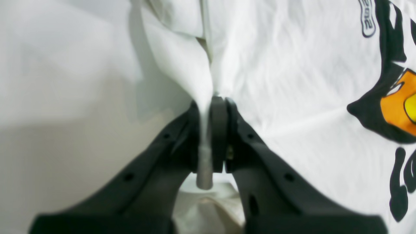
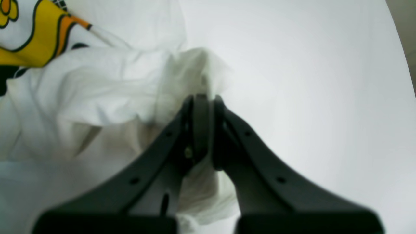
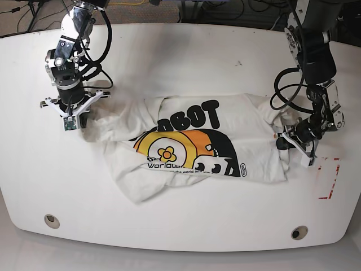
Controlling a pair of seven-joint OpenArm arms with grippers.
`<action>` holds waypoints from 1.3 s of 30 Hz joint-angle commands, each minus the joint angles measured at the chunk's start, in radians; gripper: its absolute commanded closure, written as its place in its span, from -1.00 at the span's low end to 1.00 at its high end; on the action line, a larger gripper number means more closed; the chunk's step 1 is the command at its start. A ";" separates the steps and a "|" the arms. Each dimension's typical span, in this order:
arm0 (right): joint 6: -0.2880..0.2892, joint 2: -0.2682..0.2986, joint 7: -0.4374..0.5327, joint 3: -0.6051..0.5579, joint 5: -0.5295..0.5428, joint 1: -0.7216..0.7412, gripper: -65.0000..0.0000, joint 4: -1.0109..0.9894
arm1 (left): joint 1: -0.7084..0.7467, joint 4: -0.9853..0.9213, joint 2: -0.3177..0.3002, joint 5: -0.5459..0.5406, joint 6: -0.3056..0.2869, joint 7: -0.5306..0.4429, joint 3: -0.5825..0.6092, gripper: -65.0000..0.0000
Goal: Layout the t-shirt on the table in an organized manner, then fold the t-shirt properly
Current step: 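Grasp the shirt edge with the right gripper, keeping the left grip, then lift the shirt with both grippers and stretch it apart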
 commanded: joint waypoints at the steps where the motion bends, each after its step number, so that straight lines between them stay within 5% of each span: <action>1: -0.005 0.007 0.026 0.003 0.005 0.010 1.00 0.013 | 0.002 0.069 -0.027 -0.010 0.001 -0.013 -0.018 0.98; 12: -0.005 0.010 0.026 0.004 0.004 0.018 1.00 0.012 | 0.061 0.221 -0.029 -0.008 0.000 0.067 -0.025 0.82; 26: -0.005 0.047 0.026 0.043 -0.002 0.079 1.00 -0.065 | 0.153 0.388 -0.055 -0.010 -0.002 0.070 -0.027 0.98; 39: -0.005 0.107 0.023 0.113 -0.004 0.165 1.00 -0.074 | 0.223 0.454 -0.147 -0.014 -0.005 0.066 -0.050 0.98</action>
